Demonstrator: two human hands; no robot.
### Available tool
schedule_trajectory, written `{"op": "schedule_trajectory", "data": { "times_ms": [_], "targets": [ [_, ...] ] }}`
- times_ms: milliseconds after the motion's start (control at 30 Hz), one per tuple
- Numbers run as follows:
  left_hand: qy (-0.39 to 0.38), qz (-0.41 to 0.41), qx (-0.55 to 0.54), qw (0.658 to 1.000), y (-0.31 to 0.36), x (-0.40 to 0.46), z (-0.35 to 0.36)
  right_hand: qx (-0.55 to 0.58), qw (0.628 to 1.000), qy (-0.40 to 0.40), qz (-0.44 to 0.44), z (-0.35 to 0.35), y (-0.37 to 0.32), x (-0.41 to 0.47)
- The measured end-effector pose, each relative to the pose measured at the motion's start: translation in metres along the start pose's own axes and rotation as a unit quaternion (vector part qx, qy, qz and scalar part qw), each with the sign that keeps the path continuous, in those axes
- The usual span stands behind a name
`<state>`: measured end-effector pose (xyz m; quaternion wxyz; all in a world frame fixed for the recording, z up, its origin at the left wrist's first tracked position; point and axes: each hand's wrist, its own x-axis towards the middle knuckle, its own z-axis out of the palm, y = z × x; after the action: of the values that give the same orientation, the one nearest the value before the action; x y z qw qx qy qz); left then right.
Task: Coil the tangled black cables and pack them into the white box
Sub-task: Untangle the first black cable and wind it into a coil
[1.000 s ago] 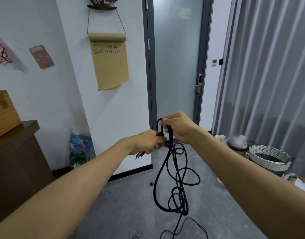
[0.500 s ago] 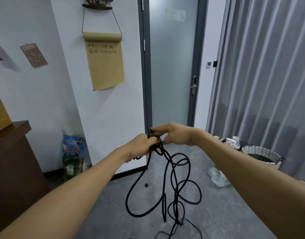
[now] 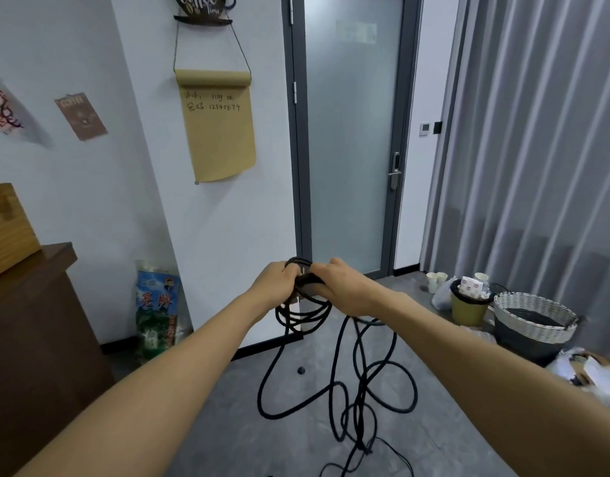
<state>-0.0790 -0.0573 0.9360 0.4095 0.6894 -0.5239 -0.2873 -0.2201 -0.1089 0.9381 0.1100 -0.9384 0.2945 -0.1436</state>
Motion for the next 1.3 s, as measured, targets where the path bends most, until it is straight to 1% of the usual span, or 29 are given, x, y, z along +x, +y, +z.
{"op": "schedule_trajectory", "data": {
  "times_ms": [100, 300, 467, 533, 567, 633, 700, 733, 800, 833, 900, 967, 1033, 1067, 1100, 1133, 1167, 1200, 1233, 1267, 1300],
  "targets": [
    [0.016, -0.021, 0.013, 1.000, -0.001, 0.004, -0.003, 0.032, 0.999, 0.014, 0.011, -0.004, 0.000, -0.003],
    [0.032, -0.129, -0.051, 0.990, 0.013, 0.012, -0.001, 0.097, 0.994, 0.043, 0.033, -0.001, 0.006, -0.008],
    [0.025, -0.173, -0.029, 0.984, 0.030, 0.007, 0.000, 0.112, 0.988, 0.080, 0.070, -0.004, 0.013, -0.014],
    [0.017, -0.199, -0.077, 0.977, 0.035, 0.003, 0.001, 0.120, 0.984, 0.095, 0.091, -0.005, 0.017, -0.013],
    [0.006, -0.222, -0.121, 0.967, 0.037, 0.000, 0.001, 0.133, 0.981, 0.099, 0.103, -0.005, 0.020, -0.013],
    [-0.021, -0.267, -0.219, 0.938, 0.037, -0.003, 0.001, 0.165, 0.973, 0.103, 0.125, -0.002, 0.024, -0.010],
    [-0.013, -0.287, -0.276, 0.917, 0.031, -0.002, 0.001, 0.202, 0.957, 0.133, 0.159, 0.001, 0.031, -0.008],
    [0.007, -0.291, -0.282, 0.914, 0.024, 0.000, -0.001, 0.235, 0.938, 0.167, 0.190, 0.000, 0.038, -0.008],
    [0.067, -0.282, -0.284, 0.914, 0.003, 0.004, -0.010, 0.301, 0.885, 0.245, 0.259, -0.010, 0.057, -0.013],
    [0.087, -0.274, -0.276, 0.917, -0.008, 0.005, -0.014, 0.322, 0.861, 0.274, 0.282, -0.016, 0.066, -0.017],
    [0.098, -0.254, -0.227, 0.935, -0.021, 0.005, -0.019, 0.351, 0.833, 0.305, 0.299, -0.024, 0.079, -0.021],
    [0.082, -0.229, -0.176, 0.954, -0.022, 0.006, -0.011, 0.364, 0.824, 0.306, 0.309, -0.021, 0.078, -0.018],
    [0.056, -0.211, -0.112, 0.969, -0.008, 0.004, 0.001, 0.366, 0.825, 0.291, 0.317, -0.012, 0.070, -0.010],
    [0.043, -0.200, -0.046, 0.978, 0.000, 0.002, 0.009, 0.373, 0.823, 0.286, 0.319, -0.008, 0.067, -0.007],
    [0.032, -0.184, 0.043, 0.982, 0.005, 0.001, 0.015, 0.383, 0.817, 0.287, 0.322, -0.004, 0.066, -0.004],
    [0.029, -0.164, 0.134, 0.977, 0.008, 0.002, 0.022, 0.395, 0.809, 0.291, 0.325, -0.002, 0.066, -0.003],
    [0.034, -0.131, 0.195, 0.971, 0.010, 0.000, 0.028, 0.409, 0.799, 0.296, 0.328, -0.001, 0.067, -0.002],
    [0.031, -0.087, 0.214, 0.972, 0.011, -0.002, 0.037, 0.427, 0.785, 0.300, 0.334, -0.001, 0.067, -0.002],
    [0.008, -0.039, 0.218, 0.975, 0.011, -0.004, 0.047, 0.448, 0.770, 0.304, 0.337, 0.000, 0.068, -0.002],
    [-0.036, -0.005, 0.221, 0.975, 0.010, -0.008, 0.058, 0.469, 0.755, 0.306, 0.342, -0.001, 0.069, -0.003],
    [-0.091, 0.006, 0.217, 0.972, 0.007, -0.009, 0.069, 0.485, 0.742, 0.308, 0.346, -0.001, 0.071, -0.003]
  ]
}}
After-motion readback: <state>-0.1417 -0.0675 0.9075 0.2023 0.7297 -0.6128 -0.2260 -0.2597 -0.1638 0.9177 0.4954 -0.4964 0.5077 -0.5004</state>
